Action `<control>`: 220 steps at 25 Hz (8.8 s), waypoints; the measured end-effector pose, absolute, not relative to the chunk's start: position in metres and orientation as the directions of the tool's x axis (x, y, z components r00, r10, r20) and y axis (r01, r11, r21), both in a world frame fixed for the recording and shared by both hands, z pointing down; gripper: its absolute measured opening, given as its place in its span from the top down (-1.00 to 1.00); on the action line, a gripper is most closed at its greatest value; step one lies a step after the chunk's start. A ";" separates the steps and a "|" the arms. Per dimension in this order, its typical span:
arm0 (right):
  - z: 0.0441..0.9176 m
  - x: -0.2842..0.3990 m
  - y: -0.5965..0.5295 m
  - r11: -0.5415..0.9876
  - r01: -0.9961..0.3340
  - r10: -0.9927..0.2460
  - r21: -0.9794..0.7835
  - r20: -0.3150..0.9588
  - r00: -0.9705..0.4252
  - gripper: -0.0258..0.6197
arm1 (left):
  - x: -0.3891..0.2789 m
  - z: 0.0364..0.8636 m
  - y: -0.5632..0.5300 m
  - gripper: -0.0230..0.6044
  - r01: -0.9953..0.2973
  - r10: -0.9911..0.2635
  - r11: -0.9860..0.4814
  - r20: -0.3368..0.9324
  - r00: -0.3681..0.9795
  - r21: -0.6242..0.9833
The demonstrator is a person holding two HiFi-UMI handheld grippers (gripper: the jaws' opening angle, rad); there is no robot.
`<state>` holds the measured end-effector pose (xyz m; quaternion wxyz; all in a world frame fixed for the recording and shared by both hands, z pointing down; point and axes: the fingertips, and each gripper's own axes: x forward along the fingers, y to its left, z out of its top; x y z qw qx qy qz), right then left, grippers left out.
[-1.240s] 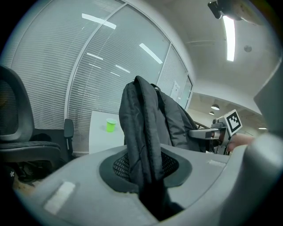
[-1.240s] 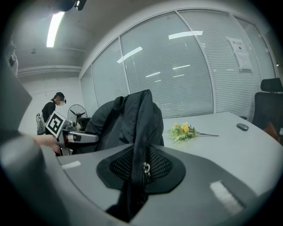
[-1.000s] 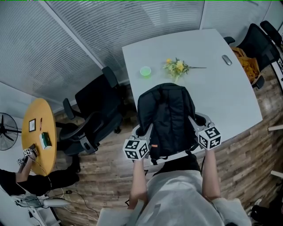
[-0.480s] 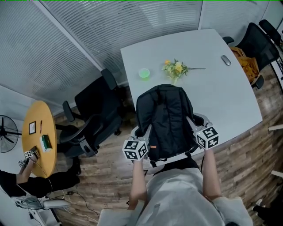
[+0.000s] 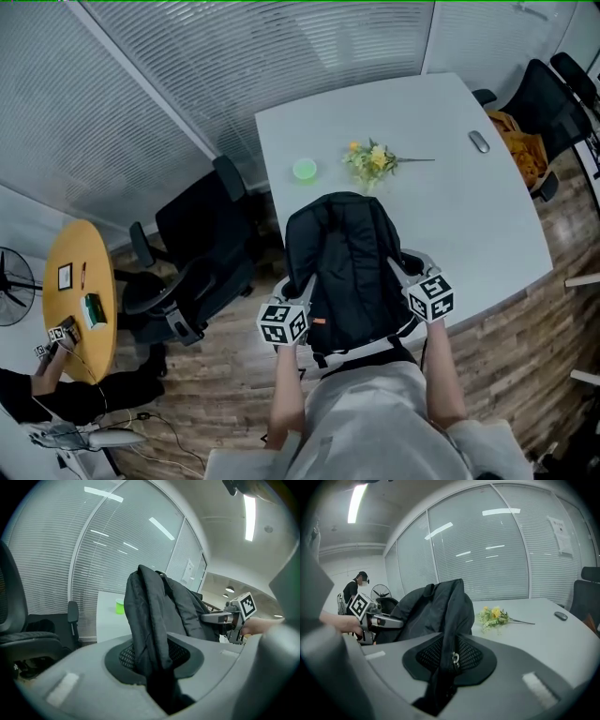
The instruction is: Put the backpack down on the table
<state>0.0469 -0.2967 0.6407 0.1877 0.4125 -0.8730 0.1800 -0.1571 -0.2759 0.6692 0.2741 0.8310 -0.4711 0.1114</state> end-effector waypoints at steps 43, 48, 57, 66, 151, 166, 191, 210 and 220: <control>0.721 0.034 -0.380 0.595 -0.769 -0.564 -0.234 0.561 -0.607 0.75 | -0.169 0.749 -0.347 0.57 -0.893 -0.687 -0.304 0.572 0.448 0.333; 0.732 0.034 -0.386 0.598 -0.766 -0.549 -0.235 0.576 -0.606 0.75 | -0.171 0.760 -0.349 0.56 -0.891 -0.671 -0.293 0.588 0.451 0.348; 0.757 0.038 -0.394 0.581 -0.767 -0.508 -0.272 0.615 -0.603 0.73 | -0.173 0.780 -0.354 0.53 -0.887 -0.640 -0.275 0.618 0.456 0.370; 0.778 0.040 -0.398 0.574 -0.775 -0.481 -0.263 0.658 -0.579 0.70 | -0.177 0.798 -0.356 0.45 -0.902 -0.616 -0.245 0.661 0.428 0.355; 0.658 0.018 -0.231 0.478 -0.844 -0.679 -0.244 0.508 -0.531 0.41 | -0.140 0.663 -0.204 0.03 -0.926 -0.771 -0.302 0.513 0.377 0.225; 0.644 0.021 -0.230 0.512 -0.835 -0.677 -0.201 0.504 -0.537 0.41 | -0.146 0.661 -0.210 0.03 -0.929 -0.789 -0.288 0.492 0.367 0.231; 0.644 0.020 -0.242 0.517 -0.831 -0.674 -0.206 0.500 -0.544 0.47 | -0.152 0.650 -0.232 0.26 -0.931 -0.814 -0.274 0.458 0.359 0.243; 0.637 0.023 -0.236 0.518 -0.826 -0.686 -0.222 0.469 -0.556 0.92 | -0.156 0.652 -0.228 0.93 -0.934 -0.817 -0.264 0.460 0.349 0.241; 0.640 0.023 -0.234 0.518 -0.823 -0.676 -0.231 0.479 -0.560 0.92 | -0.153 0.653 -0.228 0.93 -0.931 -0.809 -0.271 0.467 0.358 0.244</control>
